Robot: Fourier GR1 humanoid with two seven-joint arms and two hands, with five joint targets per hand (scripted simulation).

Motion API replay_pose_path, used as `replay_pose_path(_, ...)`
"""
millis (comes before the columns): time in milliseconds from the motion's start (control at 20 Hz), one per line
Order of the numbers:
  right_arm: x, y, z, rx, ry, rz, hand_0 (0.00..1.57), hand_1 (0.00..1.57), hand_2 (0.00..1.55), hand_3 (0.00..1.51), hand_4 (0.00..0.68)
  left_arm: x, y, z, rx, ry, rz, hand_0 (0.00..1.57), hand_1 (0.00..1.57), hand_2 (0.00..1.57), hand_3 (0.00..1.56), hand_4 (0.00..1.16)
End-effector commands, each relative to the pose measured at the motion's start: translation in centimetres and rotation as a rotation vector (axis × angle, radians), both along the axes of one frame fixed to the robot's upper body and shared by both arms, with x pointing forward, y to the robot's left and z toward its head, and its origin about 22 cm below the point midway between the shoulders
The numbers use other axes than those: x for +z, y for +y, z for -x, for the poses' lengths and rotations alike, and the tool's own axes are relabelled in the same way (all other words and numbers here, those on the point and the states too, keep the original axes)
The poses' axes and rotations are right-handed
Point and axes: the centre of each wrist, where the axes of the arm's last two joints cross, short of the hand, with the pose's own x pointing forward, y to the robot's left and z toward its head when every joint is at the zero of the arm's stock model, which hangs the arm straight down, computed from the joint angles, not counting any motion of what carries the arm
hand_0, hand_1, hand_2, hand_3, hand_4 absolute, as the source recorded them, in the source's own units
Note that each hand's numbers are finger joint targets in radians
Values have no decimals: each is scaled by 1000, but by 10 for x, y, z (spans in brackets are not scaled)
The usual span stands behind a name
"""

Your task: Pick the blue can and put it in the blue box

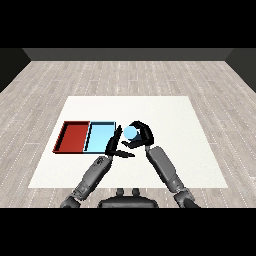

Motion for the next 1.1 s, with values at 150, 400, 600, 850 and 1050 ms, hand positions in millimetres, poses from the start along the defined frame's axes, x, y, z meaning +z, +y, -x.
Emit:
replay_pose_path(150, 4, 10, 15, 17, -19, 1, 1390, 1390, 1438, 1401, 659, 6, -9, -5, -18, 26, 2, 0, 0, 0, 0, 0)
replay_pose_path(400, -1, 12, 14, 45, -22, 31, 1406, 1406, 1429, 1392, 646, -9, -6, -6, -27, 28, 5, 0, 0, 0, 0, 0)
replay_pose_path(600, 5, 31, 14, 40, 3, 13, 1431, 1431, 1432, 1389, 630, -3, -15, 0, -20, 5, 2, 0, 0, 0, 0, 0)
replay_pose_path(850, 12, 41, 0, 56, -22, 47, 1408, 1408, 1439, 1389, 625, -6, -21, -6, -40, 19, 11, 0, 0, 0, 0, 0)
replay_pose_path(1050, -4, 58, 28, 121, -30, 55, 1319, 1319, 1426, 1395, 617, -22, -15, 7, -44, -48, -7, 0, 0, 0, 0, 174)
